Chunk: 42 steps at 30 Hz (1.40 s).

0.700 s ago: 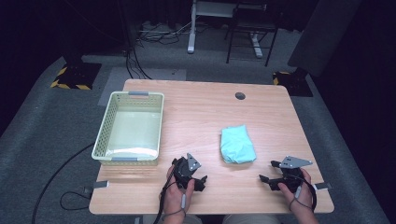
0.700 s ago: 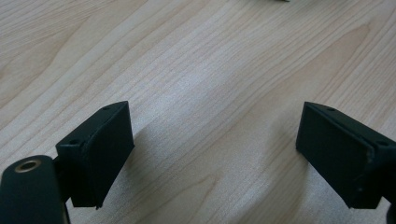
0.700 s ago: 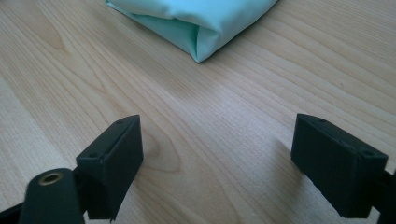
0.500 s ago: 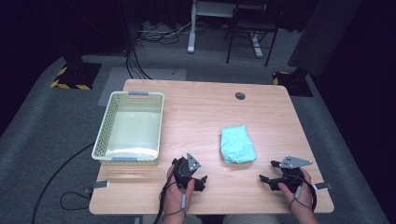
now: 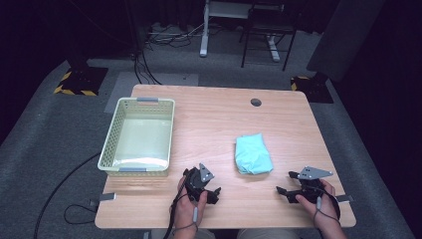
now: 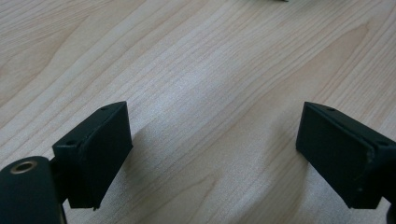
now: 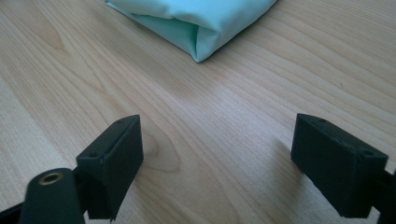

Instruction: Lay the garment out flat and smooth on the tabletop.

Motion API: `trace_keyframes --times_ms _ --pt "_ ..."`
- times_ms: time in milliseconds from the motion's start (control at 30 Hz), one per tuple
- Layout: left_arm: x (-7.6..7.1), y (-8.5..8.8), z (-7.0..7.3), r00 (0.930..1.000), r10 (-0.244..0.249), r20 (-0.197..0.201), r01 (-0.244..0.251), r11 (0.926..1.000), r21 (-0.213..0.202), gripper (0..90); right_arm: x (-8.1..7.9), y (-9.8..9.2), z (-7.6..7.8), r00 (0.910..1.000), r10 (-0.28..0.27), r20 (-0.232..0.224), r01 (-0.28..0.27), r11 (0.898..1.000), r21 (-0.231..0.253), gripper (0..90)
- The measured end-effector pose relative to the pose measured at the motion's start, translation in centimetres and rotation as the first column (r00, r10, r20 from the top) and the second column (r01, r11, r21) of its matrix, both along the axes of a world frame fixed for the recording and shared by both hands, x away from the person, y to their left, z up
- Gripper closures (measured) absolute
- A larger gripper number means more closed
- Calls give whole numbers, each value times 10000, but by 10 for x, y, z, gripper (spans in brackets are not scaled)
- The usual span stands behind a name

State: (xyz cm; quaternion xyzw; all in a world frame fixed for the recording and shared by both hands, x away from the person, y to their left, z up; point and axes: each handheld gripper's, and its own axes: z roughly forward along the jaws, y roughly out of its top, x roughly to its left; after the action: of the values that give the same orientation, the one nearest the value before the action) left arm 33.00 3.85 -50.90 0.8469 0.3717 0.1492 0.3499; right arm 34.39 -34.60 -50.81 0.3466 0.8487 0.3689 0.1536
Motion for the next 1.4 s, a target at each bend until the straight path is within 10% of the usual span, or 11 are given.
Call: trace_keyframes --times_ms 1000,1400 --pt "12 -2 -1 9998 -11 -203 14 9998 176 0 4 1 3 10000 -17 -73 16 10000 -92 166" --pt "18 3 -1 9997 -179 -174 183 9997 176 1 9 10 30 9997 155 180 -156 9999 49 175"
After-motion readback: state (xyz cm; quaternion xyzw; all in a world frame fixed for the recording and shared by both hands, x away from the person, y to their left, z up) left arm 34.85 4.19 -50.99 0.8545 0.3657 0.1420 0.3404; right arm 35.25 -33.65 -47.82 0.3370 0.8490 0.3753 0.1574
